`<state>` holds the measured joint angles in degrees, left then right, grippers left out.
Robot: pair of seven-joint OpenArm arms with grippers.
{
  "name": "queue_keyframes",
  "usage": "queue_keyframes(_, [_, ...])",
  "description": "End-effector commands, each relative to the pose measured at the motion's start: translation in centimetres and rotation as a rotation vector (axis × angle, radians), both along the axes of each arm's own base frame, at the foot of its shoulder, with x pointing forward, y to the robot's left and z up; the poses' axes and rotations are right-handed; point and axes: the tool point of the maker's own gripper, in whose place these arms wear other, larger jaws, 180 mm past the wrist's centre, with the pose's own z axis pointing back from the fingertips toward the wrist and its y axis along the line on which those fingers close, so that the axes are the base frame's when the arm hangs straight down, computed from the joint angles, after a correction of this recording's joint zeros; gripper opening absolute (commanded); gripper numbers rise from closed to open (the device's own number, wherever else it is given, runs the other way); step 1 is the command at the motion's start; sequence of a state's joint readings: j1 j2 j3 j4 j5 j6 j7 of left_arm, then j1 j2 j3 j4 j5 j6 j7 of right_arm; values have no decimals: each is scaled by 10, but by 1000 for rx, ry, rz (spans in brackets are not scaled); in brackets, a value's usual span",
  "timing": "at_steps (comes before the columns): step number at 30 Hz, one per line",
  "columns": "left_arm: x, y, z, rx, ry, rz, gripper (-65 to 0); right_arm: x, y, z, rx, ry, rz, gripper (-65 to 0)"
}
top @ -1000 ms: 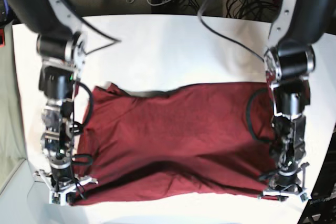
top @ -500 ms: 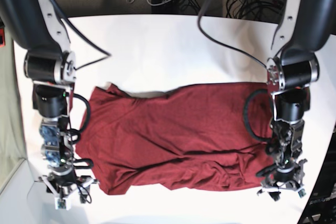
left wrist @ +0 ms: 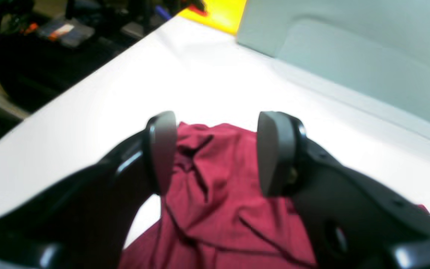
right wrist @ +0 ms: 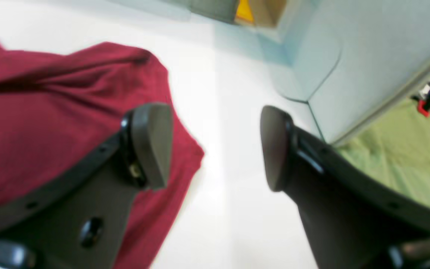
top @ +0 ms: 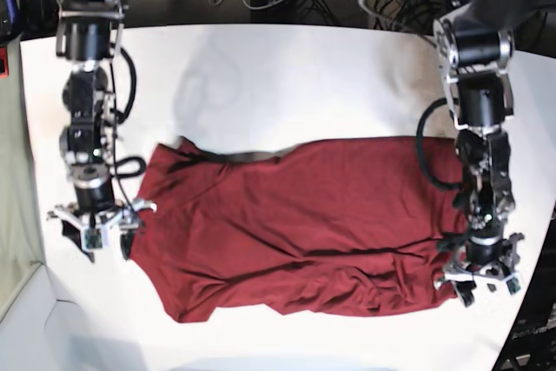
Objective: Layout the t-shirt on the table in an organized manner, then fold the t-shirt properly
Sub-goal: 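Release the shirt and raise both grippers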
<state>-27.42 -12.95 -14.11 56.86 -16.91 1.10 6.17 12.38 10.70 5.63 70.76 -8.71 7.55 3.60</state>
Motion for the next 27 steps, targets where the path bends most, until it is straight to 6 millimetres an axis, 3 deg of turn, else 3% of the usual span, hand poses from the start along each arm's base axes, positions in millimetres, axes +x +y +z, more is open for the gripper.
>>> queue_keyframes(1, [-1, 0, 34, 35, -94, -16, -318, -1, 2, 25, 4, -85, 6, -273])
queue_keyframes(4, [-32, -13, 30, 67, -84, -54, -318, -33, 2, 24, 35, -101, -29, -273])
queue_keyframes(8, [-70, -23, 5, 95, -32, -83, -318, -78, 9, 17, 65, -89, -61, -273])
queue_keyframes(12, [-92, -13, -21, 92, 28, -64, -318, -113, 28, -2, 113, -40, -65, -273])
queue_keyframes(16, [-108, 16, -27, 71, 40, 16, -318, -132, 60, -24, 185, 25, -45, -273])
queue_keyframes(21, [-116, 26, -27, 76, 44, 41, -318, -151, 104, -41, 268, 81, 0, -274])
queue_keyframes(24, [-120, 27, -30, 80, 52, 43, -318, -154, 115, -51, 288, 113, 12, -274])
queue_keyframes(27, [-128, 32, -37, 80, 69, 55, -318, -157, 120, -74, 302, 168, 12, -274])
